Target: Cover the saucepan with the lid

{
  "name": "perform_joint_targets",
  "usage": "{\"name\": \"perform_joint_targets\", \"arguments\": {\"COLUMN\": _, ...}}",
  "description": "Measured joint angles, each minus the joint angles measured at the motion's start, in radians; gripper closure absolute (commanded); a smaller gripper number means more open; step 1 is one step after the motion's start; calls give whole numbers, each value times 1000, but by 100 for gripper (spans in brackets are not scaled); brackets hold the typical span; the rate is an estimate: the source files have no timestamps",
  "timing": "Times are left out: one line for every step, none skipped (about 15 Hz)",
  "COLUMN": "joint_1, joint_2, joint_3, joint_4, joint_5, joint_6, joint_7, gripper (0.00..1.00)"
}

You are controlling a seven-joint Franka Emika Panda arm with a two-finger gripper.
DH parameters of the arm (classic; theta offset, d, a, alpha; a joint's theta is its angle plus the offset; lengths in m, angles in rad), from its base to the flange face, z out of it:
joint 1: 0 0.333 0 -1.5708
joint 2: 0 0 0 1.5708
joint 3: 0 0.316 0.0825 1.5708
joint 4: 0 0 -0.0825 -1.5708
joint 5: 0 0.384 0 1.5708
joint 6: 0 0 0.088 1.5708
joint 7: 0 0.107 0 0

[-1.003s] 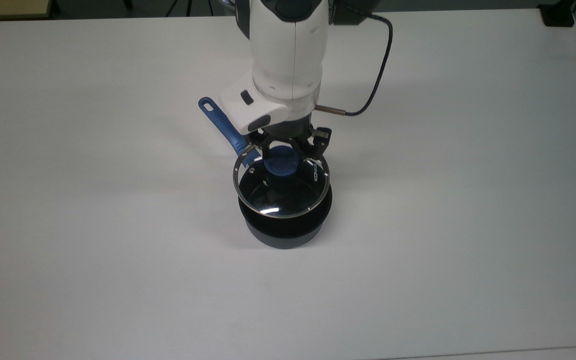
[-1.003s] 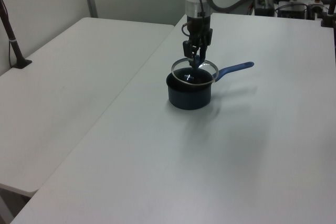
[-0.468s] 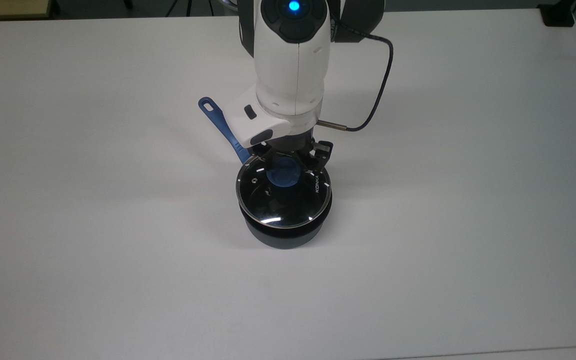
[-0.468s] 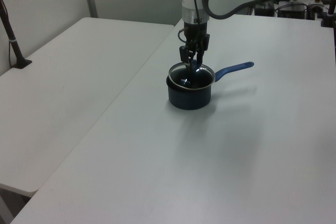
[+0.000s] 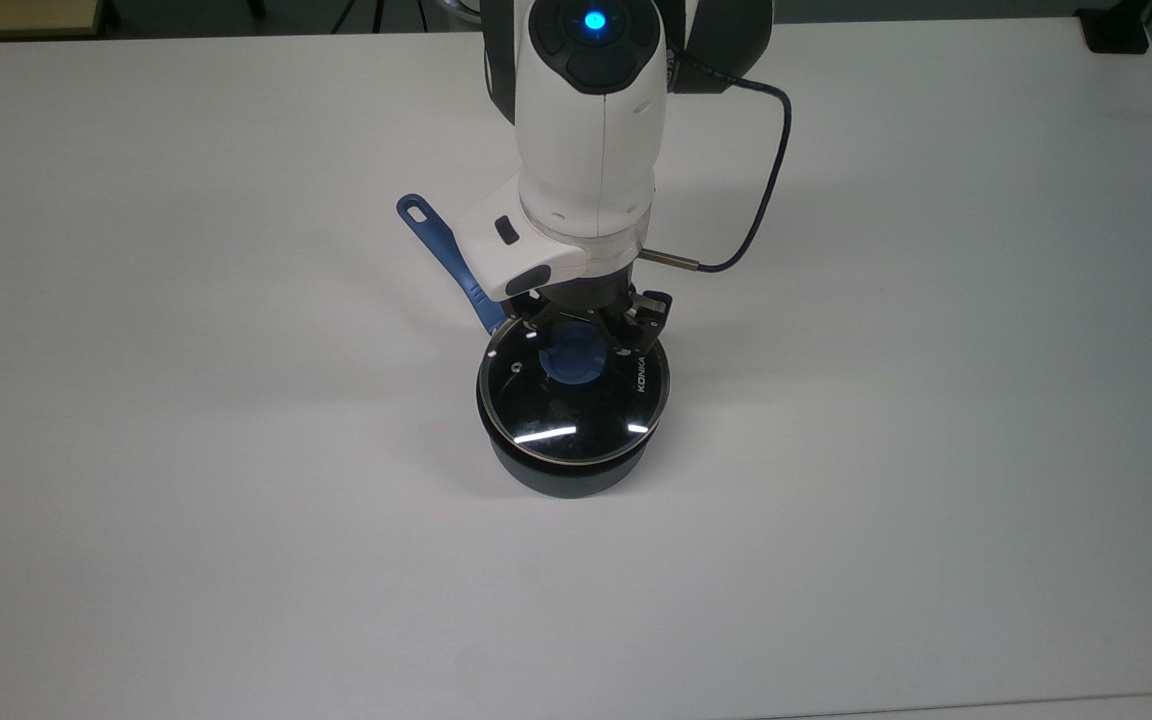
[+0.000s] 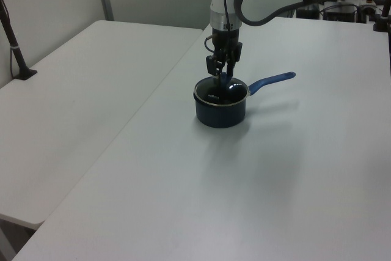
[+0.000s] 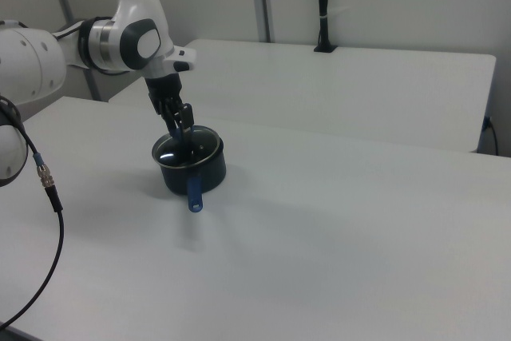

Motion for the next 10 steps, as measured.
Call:
{"name": "perform_joint_targets", "arguments": {"joint_1": 1, "joint_2": 2, "joint_3": 1, "joint_4": 0, "joint_5": 0, "joint_6": 9, "joint_7": 6, "gripper": 64}}
{"name": "perform_joint_targets", "arguments": {"joint_1": 2, "joint_2": 4, "joint_3": 1, "joint_4": 0, "joint_5": 0, "joint_6": 14, "joint_7": 7, "gripper": 64}}
{"name": "perform_joint_targets", "arguments": {"joint_1": 2, "joint_2": 7, "joint_3": 1, "joint_4": 0, "joint_5": 0, "joint_6": 22, "joint_7": 7, "gripper": 64}}
{"name": "perform_joint_targets", "arguments": {"joint_1": 2, "joint_2": 10, "joint_3": 1, "joint_4": 0, "joint_5": 0, "joint_6": 29, "joint_7": 7, "gripper": 64}}
{"name": "perform_joint_targets", "arguments": {"joint_1": 2, "joint_2": 13, "joint_3": 1, "joint_4": 1, "joint_5": 0, "joint_6": 34, "joint_7": 7, "gripper": 64}}
{"name": "perform_joint_targets", "arguments": {"joint_1": 1, "joint_2": 14, "joint_3": 1, "joint_4": 2, "joint_5": 0, "joint_6": 34, "joint_7": 7, "gripper": 62}}
{"name": "perform_joint_targets", "arguments": {"joint_1": 1, "joint_2": 14, "joint_3": 1, "joint_4": 2, "joint_5": 0, "joint_6": 34, "joint_7": 7, "gripper": 58}}
{"name": "perform_joint_targets", "arguments": {"joint_1": 1, "joint_2": 14, "joint_3": 1, "joint_4": 2, "joint_5": 0, "joint_6": 34, "joint_7": 7, "gripper": 57}}
{"name": "perform_joint_targets", "arguments": {"joint_1": 1, "joint_2": 15, "joint_3": 0, "joint_4": 2, "joint_5": 0, "joint_6": 34, "joint_7": 7, "gripper": 58}}
{"name": "perform_joint_targets", "arguments": {"joint_1": 0, "joint_2": 15, "joint_3": -1, "joint_4": 2, "joint_5": 0, "joint_6": 34, "joint_7": 7, "gripper": 59}}
